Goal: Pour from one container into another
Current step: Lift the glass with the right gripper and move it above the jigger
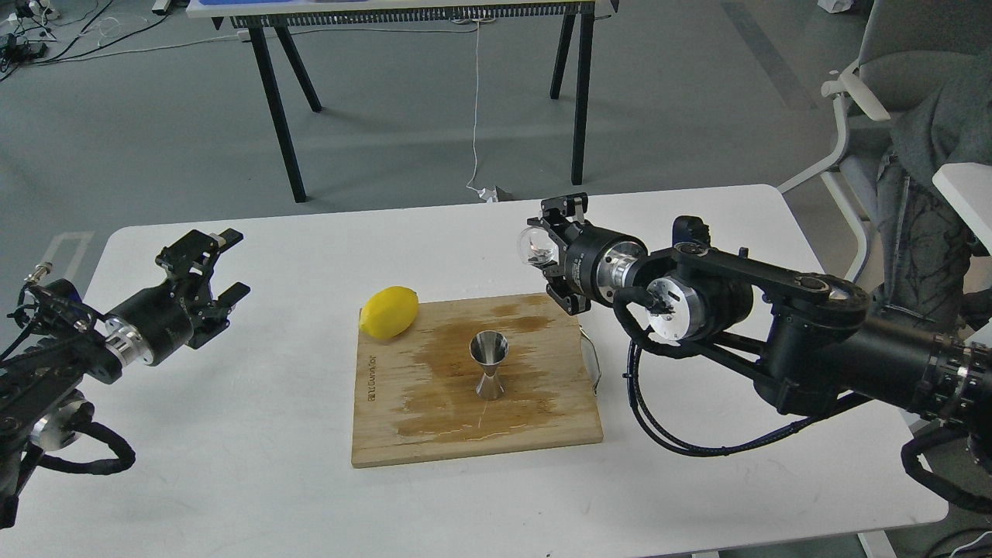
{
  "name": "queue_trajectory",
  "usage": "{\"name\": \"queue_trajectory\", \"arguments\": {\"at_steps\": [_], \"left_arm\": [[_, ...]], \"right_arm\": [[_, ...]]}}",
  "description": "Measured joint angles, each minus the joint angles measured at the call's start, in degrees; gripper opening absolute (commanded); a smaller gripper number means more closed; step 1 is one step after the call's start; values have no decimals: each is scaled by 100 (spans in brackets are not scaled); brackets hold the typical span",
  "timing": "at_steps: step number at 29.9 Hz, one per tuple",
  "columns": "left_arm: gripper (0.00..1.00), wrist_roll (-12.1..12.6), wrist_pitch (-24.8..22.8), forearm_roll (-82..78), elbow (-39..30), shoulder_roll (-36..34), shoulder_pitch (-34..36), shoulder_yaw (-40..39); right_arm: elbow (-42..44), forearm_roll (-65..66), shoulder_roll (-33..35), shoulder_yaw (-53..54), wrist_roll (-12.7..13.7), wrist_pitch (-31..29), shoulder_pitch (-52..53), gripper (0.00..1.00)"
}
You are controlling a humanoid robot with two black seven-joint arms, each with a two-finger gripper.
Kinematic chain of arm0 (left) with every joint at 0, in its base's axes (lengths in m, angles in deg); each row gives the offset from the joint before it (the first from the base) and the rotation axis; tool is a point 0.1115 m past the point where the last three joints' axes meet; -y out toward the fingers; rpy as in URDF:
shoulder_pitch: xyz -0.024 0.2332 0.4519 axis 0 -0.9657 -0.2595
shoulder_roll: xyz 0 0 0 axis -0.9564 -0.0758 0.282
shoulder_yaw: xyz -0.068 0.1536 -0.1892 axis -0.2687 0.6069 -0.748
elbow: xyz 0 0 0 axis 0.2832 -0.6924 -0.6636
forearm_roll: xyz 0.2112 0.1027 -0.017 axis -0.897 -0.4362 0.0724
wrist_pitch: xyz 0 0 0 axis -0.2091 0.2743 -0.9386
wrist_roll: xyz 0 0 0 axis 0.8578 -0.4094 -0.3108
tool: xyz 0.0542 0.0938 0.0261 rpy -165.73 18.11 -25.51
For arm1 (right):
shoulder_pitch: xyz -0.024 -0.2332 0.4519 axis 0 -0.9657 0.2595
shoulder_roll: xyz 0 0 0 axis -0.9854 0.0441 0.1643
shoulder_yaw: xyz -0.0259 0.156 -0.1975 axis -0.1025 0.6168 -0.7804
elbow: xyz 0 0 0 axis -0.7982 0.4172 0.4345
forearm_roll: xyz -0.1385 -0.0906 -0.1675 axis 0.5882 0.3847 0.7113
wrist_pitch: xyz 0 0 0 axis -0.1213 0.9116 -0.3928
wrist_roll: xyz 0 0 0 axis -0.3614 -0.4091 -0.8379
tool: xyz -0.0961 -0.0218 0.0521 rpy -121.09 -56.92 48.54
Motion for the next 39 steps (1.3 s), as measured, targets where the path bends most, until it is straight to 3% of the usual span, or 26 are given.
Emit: {"name": "queue_trajectory", "arguments": {"at_steps": [6, 12, 23, 39], "left_arm": [[99, 0, 0, 4, 0, 151, -80, 0], [99, 0, 0, 4, 1, 229, -81, -8], [99, 0, 0, 4, 1, 287, -62, -9], [99, 0, 0, 12, 1, 249, -62, -59]], "right_arm": [[-1, 752, 238, -61, 442, -1029, 9, 42], [6, 1209, 411, -70, 495, -1922, -30, 42], [9, 2596, 336, -90, 287, -2518, -5, 42], [16, 3220, 198, -731, 49, -3406, 752, 42]]}}
